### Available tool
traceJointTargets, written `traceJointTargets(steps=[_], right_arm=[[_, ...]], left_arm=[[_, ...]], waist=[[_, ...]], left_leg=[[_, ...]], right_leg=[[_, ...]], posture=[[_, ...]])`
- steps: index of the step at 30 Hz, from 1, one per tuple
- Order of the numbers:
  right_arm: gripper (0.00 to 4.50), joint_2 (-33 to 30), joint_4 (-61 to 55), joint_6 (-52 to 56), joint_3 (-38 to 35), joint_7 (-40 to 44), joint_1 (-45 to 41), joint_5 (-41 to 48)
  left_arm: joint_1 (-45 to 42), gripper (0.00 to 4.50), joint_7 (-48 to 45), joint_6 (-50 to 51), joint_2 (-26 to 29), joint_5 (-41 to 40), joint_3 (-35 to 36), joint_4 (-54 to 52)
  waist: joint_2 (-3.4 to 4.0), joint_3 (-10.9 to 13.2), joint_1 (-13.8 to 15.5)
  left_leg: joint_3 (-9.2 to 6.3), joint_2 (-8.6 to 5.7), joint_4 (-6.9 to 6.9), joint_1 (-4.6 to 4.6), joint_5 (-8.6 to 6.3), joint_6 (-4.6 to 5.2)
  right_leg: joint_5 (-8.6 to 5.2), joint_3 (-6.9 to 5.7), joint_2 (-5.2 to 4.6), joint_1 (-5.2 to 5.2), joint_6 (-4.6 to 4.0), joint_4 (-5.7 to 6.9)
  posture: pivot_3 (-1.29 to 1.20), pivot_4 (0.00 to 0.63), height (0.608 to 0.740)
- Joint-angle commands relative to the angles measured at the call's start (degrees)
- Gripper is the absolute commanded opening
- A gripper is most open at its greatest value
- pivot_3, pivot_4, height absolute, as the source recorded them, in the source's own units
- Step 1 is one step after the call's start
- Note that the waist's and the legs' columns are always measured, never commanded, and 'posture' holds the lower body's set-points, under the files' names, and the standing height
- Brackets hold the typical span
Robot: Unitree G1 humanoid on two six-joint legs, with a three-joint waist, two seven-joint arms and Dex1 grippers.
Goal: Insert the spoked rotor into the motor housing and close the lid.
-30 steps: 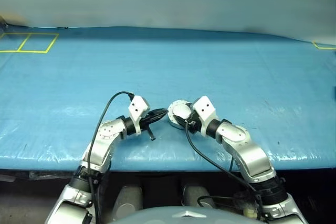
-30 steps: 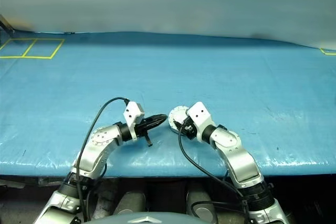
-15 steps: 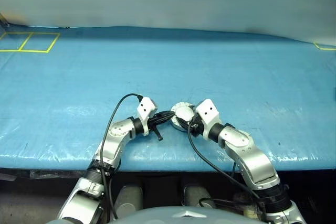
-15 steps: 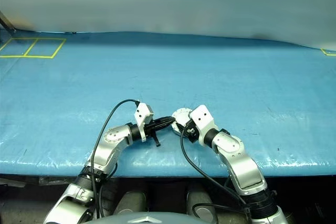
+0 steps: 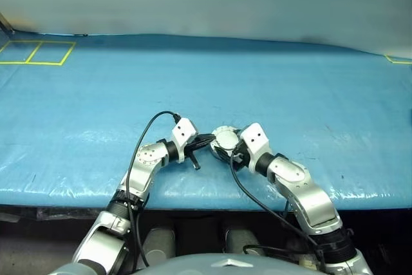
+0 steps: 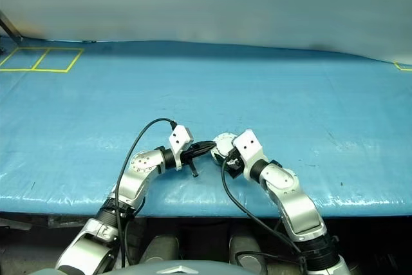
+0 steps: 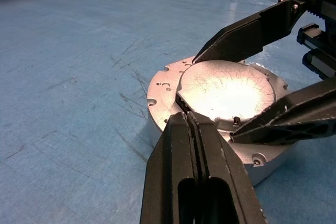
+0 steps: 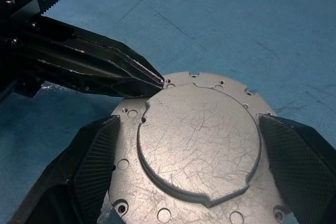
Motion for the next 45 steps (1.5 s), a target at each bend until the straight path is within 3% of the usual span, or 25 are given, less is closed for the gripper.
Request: traceJointTargets(steps=[1,8,15,17,21,25,32,37,45], right_arm=[[4.47,1.05,-0.06,-0.71,-1.21,0.34,0.71,1.58],[4.47,4.22,-3.62,-6.11,-5.15,-1.25,-0.14,3.41],[4.47,4.23,-8.32,-2.32,-13.06,-0.29,1.64,12.27],[4.47,4.94,-8.18,2.57,-17.44,-1.54,2.79,17.42],[4.47,7.15,-4.46,19.2,-30.04,-3.12,5.02,39.86],[4.47,7.67,-2.03,25.49,-34.99,-5.5,5.4,51.26],[4.47,7.52,1.7,29.03,-31.57,-4.84,7.89,55.25],[4.47,7.29,4.09,27.79,-27.17,-2.94,7.91,53.21],[4.47,10.53,8.07,20.95,-26.24,-4.64,5.43,49.45]], left_arm=[[1.34,0.0,-0.84,1.19,0.52,1.95,-2.23,1.74],[1.42,0.0,-1.3,1.49,0.8,2.03,-2.33,1.4],[1.4,0.0,-2.02,1.18,1.26,2.3,-2.45,1.65],[1.38,0.0,-1.9,1.23,1.44,2.44,-2.4,1.68],[1.57,0.0,-1.68,1.3,1.48,2.37,-2.29,1.34],[1.88,0.0,-1.42,1.06,1.47,2.49,-2.31,1.23],[1.87,0.0,-1.28,1.02,1.42,2.45,-2.25,1.36],[2.02,0.0,-1.19,1.37,1.59,2.53,-2.26,0.84],[2.54,0.0,-1.23,1.47,1.82,2.7,-2.55,0.2]], waist=[[0.0,0.0,-0.02],[0.03,0.02,0.0],[0.04,0.03,-0.02],[0.04,0.03,-0.02],[0.05,0.03,-0.01],[0.17,0.03,-0.25],[0.28,-0.01,-0.29],[0.35,-0.01,-0.37],[0.35,-0.01,-0.42]], left_leg=[[0.0,0.0,0.0,0.0,0.0,0.0],[0.0,0.0,0.0,-0.09,0.0,0.0],[-0.05,-0.02,-0.07,-0.13,0.0,0.0],[-0.06,-0.02,-0.09,-0.12,0.0,0.0],[-0.06,-0.01,-0.11,-0.12,0.0,0.0],[-0.05,-0.01,-0.15,-0.11,-0.01,0.02],[-0.05,0.0,-0.17,-0.1,-0.01,0.02],[-0.01,-0.01,-0.21,-0.15,-0.01,0.02],[-0.02,0.0,-0.32,-0.15,-0.01,0.02]], right_leg=[[0.0,0.0,0.0,0.0,0.0,0.0],[0.02,0.0,0.0,-0.08,0.04,0.0],[0.05,-0.02,-0.02,-0.08,0.08,-0.11],[0.04,-0.02,-0.02,-0.08,0.07,-0.11],[0.04,-0.02,-0.02,-0.07,0.03,-0.12],[-0.03,-0.01,-0.03,-0.07,-0.15,-0.12],[-0.14,-0.01,0.0,-0.06,-0.23,-0.16],[-0.07,0.02,-0.01,-0.05,-0.12,-0.38],[0.04,0.02,0.0,0.0,0.07,-0.6]], posture=[[0.0,0.15,0.74],[0.0,0.15,0.74],[0.0,0.15,0.74],[0.0,0.15,0.74],[0.0,0.15,0.74],[0.0,0.15,0.74],[0.0,0.15,0.74],[0.0,0.15,0.74],[0.0,0.15,0.74]])
